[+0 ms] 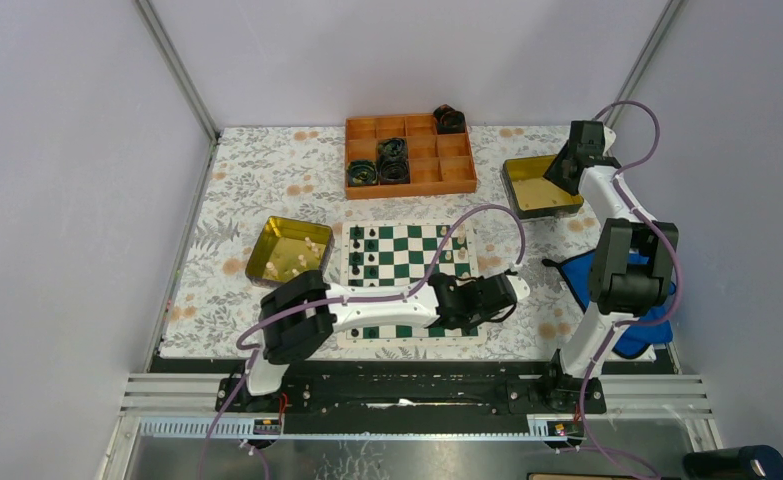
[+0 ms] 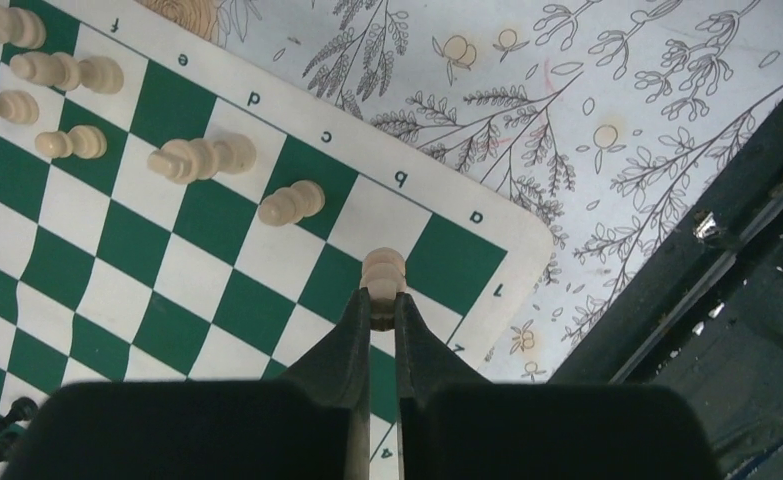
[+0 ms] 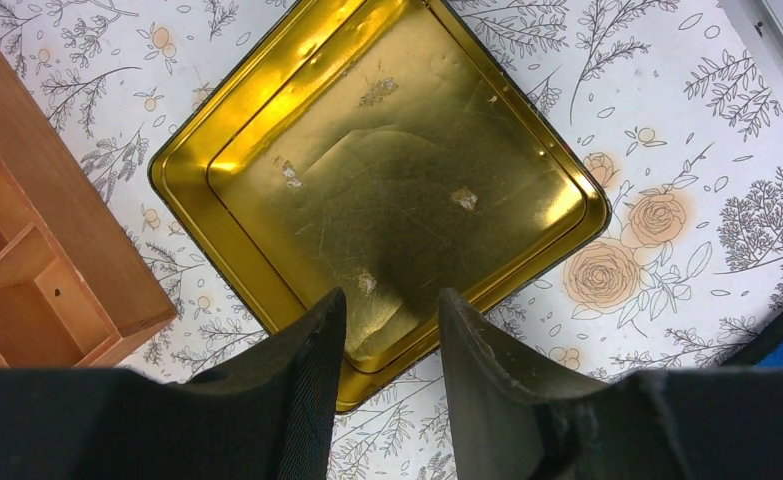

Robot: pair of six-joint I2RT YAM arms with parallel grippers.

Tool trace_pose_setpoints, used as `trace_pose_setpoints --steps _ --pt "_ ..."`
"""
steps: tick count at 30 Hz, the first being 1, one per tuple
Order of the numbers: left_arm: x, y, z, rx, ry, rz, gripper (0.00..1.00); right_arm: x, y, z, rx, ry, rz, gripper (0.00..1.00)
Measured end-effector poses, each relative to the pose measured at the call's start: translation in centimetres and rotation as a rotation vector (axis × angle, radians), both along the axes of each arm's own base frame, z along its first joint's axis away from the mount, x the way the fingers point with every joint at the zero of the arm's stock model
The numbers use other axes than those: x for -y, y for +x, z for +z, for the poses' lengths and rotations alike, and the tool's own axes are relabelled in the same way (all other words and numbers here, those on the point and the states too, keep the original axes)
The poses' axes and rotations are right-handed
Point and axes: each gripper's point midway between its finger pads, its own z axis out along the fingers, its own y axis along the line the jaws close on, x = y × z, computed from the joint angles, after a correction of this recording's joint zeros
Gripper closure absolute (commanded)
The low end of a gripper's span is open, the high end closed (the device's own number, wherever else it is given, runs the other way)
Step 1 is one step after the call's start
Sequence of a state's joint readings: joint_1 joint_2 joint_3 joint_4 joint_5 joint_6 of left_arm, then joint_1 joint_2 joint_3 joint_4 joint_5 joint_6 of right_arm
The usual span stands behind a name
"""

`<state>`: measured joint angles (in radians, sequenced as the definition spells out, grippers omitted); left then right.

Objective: Set up the chess pieces on the board
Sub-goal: Place the chess piece on the chessboard.

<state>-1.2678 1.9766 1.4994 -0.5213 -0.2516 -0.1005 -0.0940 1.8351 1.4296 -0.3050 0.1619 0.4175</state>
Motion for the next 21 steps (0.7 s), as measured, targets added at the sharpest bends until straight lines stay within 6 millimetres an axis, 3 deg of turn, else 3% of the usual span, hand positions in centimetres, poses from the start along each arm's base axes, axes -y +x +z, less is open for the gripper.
trace_pose_setpoints --steps 14,21 --pt "0.6 0.6 -2.4 0.003 0.052 0.008 1.00 0.0 0.1 -0.8 -0.013 0.016 0.007 0.54" --pt "0.4 1.0 -2.4 0.007 0.054 0.018 0.92 -0.1 0.1 -0.9 -0.014 0.021 0.011 0.54"
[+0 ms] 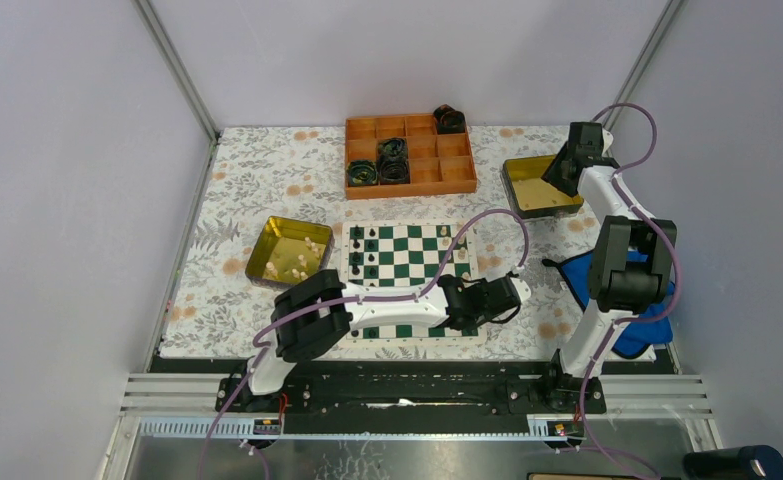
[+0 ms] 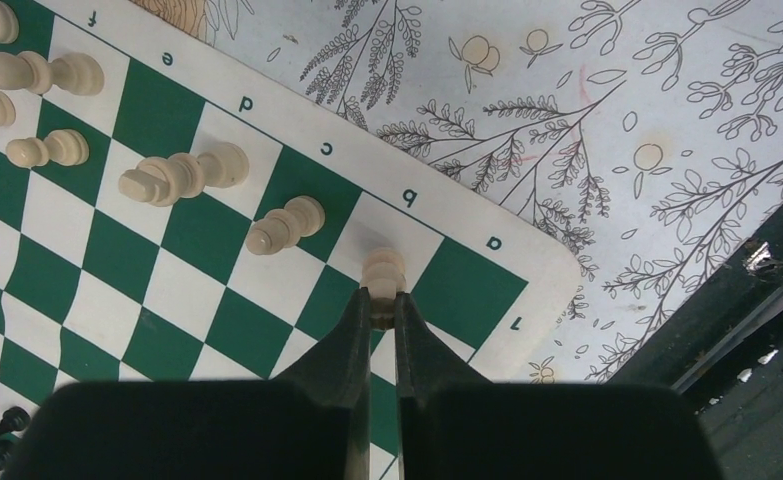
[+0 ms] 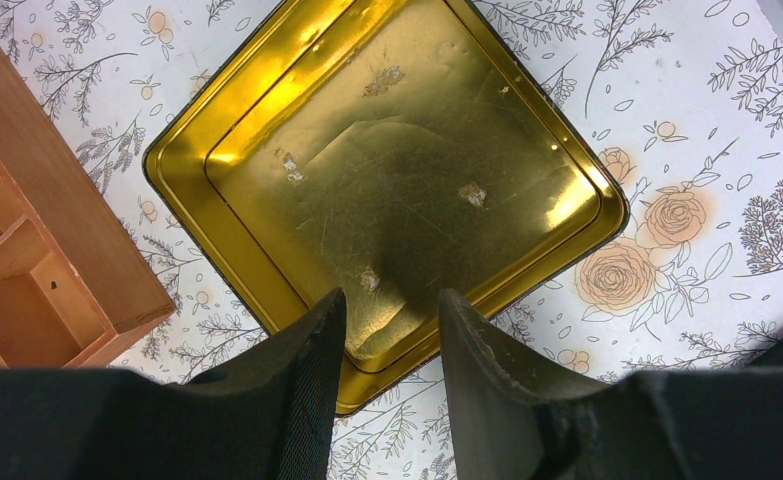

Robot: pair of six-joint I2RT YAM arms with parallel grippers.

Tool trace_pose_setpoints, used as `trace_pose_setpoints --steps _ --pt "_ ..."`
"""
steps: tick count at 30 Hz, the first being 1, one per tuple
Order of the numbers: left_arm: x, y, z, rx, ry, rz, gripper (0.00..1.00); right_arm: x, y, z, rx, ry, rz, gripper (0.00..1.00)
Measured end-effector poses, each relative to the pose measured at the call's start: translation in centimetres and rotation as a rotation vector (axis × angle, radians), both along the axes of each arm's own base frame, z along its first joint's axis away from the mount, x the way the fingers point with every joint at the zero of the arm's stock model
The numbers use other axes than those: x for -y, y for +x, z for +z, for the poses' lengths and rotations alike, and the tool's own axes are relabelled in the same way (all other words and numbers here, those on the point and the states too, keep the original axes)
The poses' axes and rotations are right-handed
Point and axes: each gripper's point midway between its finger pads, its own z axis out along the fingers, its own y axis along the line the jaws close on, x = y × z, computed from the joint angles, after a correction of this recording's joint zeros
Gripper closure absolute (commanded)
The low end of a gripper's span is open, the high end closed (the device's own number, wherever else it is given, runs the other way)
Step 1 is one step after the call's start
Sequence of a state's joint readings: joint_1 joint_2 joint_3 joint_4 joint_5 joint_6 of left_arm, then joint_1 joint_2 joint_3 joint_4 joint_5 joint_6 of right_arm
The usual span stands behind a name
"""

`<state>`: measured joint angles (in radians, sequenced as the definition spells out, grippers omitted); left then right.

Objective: Set up the chess pieces on the board
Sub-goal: Place the chess piece on the chessboard.

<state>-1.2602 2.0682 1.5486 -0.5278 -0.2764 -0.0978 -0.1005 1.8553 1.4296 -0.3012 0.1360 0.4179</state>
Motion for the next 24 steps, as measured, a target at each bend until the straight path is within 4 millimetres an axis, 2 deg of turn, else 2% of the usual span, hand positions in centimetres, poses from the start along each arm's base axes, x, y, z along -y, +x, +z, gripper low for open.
trace_pose_setpoints --steps 8,15,24 --pt "-0.14 0.33 -0.04 0.001 0.001 0.009 0.80 0.00 0.00 -0.05 -0.001 0.000 0.000 0.54" --pt "-0.23 0.56 -0.04 0.001 0.000 0.014 0.73 -0.01 0.00 -0.05 -0.001 0.000 0.001 0.54" --pt "-0.34 0.77 -0.04 0.001 0.000 0.020 0.70 -0.10 0.03 -0.04 0.000 0.005 0.005 0.54"
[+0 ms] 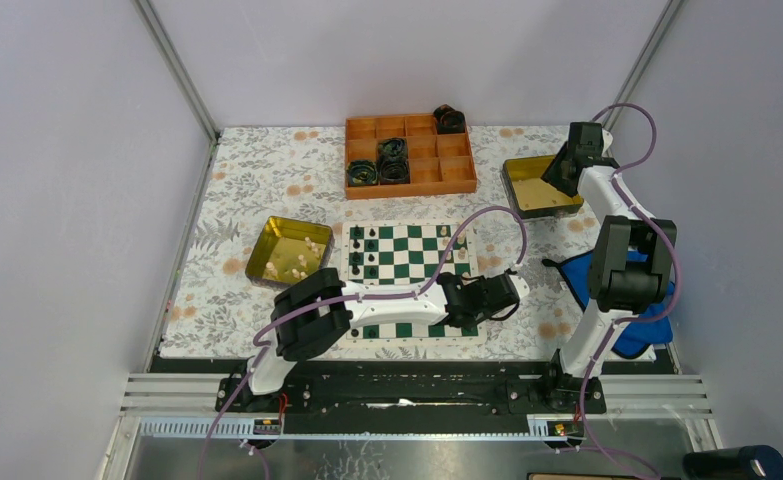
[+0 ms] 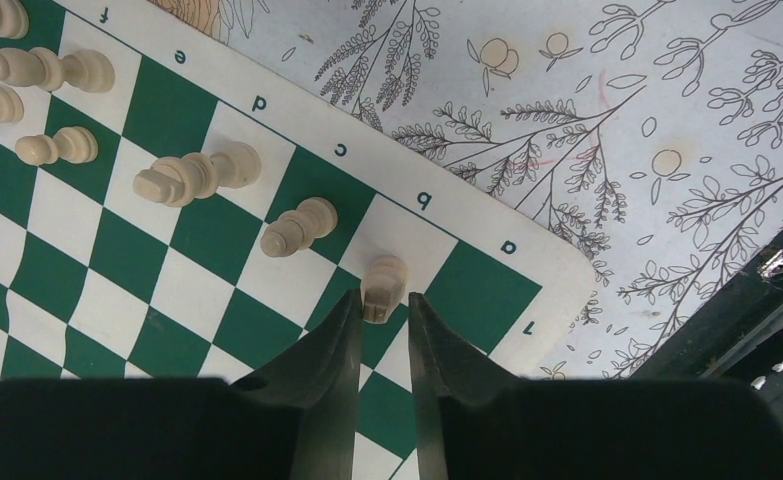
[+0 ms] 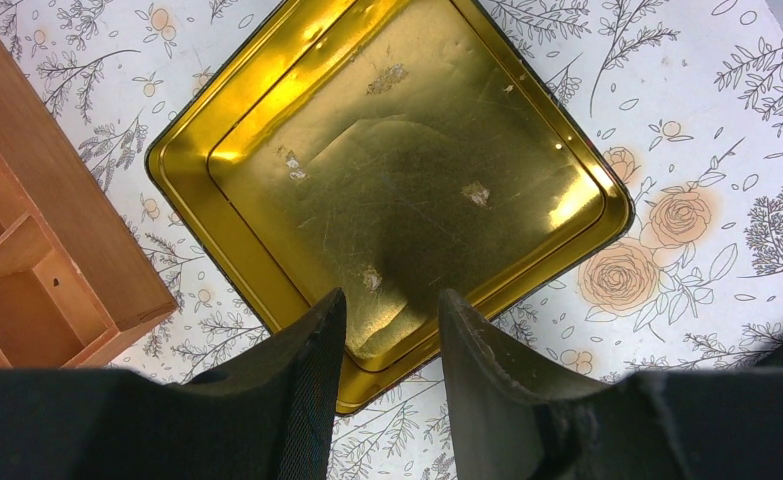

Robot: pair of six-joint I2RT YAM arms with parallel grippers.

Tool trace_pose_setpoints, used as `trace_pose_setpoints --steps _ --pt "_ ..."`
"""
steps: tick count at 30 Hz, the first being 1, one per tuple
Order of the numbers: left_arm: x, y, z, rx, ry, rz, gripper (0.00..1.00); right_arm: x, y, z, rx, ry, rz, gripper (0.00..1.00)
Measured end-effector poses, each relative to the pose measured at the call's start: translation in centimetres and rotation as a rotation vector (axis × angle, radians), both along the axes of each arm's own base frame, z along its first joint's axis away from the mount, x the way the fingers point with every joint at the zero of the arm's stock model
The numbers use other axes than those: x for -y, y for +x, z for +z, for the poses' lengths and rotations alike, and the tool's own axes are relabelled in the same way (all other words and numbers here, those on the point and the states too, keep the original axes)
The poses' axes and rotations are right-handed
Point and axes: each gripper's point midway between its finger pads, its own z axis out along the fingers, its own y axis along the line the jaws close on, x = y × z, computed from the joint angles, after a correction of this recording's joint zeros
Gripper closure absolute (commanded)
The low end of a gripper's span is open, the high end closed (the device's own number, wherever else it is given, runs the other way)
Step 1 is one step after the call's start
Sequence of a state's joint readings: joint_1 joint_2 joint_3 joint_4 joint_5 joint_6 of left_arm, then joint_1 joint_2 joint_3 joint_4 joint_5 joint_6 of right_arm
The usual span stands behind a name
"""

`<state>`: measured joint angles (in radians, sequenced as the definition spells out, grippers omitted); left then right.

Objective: Set up the chess pieces on the board
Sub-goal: Place the chess piece on the chessboard.

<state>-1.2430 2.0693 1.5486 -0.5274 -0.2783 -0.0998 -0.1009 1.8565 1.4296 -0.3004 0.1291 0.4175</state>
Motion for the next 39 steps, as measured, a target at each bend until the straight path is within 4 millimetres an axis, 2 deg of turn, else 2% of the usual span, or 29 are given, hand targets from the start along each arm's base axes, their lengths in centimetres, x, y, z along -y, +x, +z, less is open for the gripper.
trace_pose_setpoints --steps 6,10,17,39 --pt "-0.01 0.02 0.00 0.000 0.000 0.001 0.71 -0.01 0.05 0.02 0.002 0.000 0.001 0.54" --pt "0.00 -0.01 -0.01 -0.002 -0.002 0.004 0.75 0.00 0.15 0.09 0.007 0.000 0.001 0.54" --pt "-0.08 -0.10 -0.16 -0.010 -0.005 0.016 0.96 -0.17 0.23 0.06 0.012 0.007 0.007 0.54" --pt "-0.07 -0.09 -0.15 -0.020 -0.020 0.045 1.00 -0.30 0.06 -0.41 0.007 0.013 0.012 0.54"
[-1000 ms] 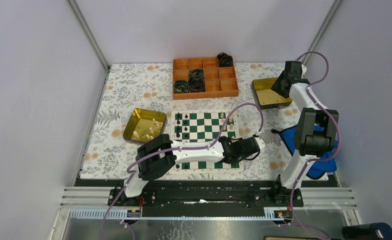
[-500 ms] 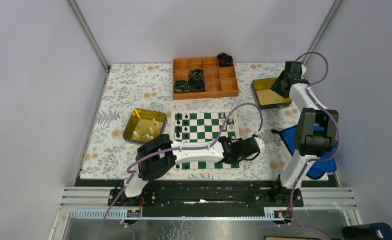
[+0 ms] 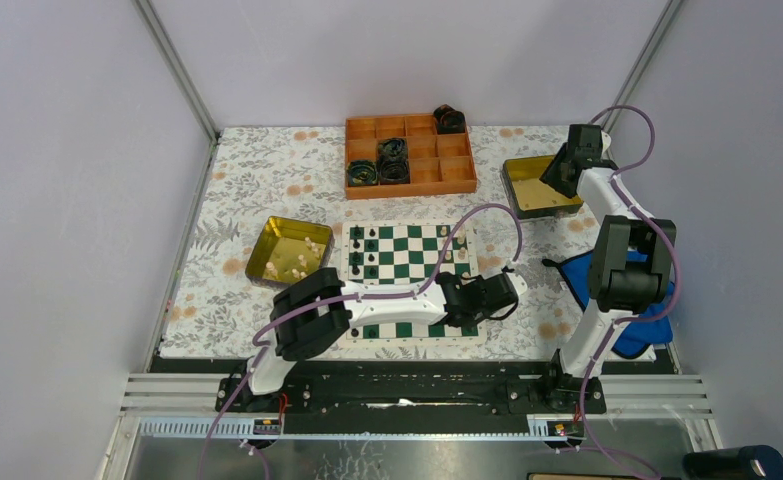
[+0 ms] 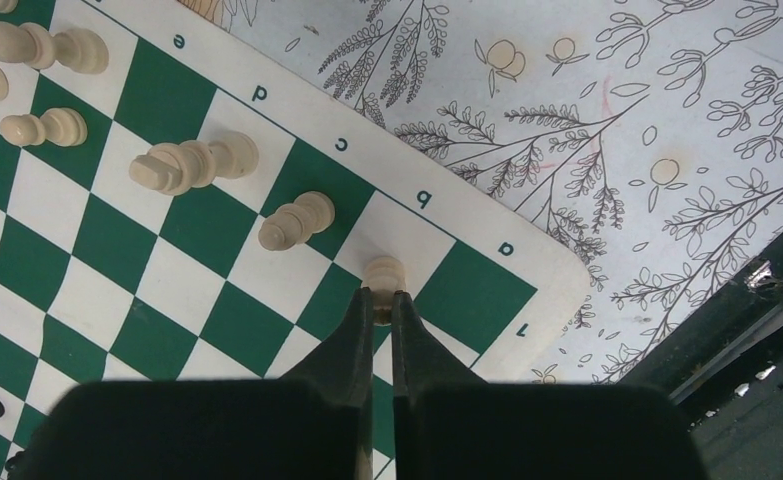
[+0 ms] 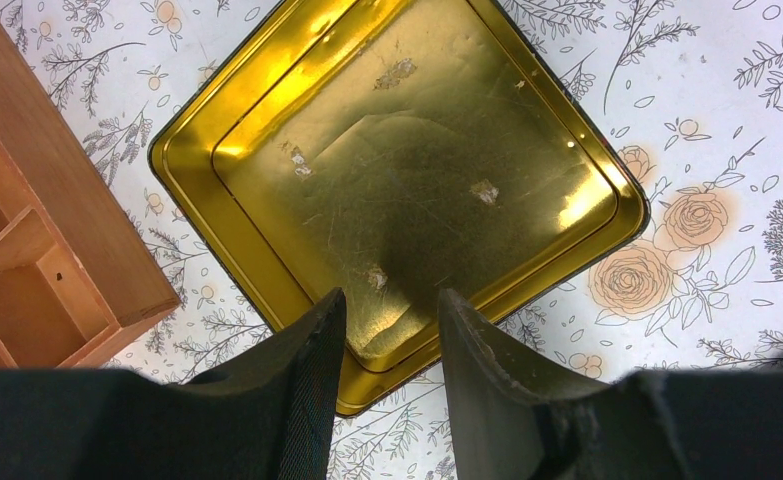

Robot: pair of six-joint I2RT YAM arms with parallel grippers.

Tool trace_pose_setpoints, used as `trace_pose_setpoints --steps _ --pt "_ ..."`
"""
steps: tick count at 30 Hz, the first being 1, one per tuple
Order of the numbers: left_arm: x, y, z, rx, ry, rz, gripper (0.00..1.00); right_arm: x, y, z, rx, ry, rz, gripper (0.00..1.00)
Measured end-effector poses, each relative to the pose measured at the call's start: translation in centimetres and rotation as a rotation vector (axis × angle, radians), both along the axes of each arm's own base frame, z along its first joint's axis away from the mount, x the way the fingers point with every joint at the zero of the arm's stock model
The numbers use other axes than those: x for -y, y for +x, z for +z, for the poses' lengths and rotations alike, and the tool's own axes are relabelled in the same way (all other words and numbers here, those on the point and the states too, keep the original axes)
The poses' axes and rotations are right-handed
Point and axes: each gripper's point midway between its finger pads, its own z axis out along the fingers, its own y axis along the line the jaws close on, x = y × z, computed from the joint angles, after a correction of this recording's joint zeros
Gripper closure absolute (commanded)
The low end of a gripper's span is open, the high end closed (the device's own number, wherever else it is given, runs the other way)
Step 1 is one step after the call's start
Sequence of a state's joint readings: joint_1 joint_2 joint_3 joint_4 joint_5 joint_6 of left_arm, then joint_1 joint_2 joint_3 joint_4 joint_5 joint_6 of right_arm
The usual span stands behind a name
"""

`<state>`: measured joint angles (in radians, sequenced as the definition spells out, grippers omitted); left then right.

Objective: Set up the chess pieces on the board
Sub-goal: Place the chess piece on the chessboard.

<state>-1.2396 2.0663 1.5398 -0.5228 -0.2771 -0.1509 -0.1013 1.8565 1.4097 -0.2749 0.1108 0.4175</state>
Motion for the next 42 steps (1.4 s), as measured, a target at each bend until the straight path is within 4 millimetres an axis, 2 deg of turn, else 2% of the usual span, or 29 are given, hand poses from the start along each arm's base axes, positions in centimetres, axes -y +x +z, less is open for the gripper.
trace_pose_setpoints --steps 18,42 --pt "-0.31 0.45 0.01 -0.006 -0.024 0.036 1.00 0.00 -0.01 -0.03 0.000 0.000 0.000 0.54" --pt "0.41 0.49 0.10 -0.049 -0.093 0.048 1.00 0.00 -0.05 -0.15 -0.001 0.000 0.000 0.54"
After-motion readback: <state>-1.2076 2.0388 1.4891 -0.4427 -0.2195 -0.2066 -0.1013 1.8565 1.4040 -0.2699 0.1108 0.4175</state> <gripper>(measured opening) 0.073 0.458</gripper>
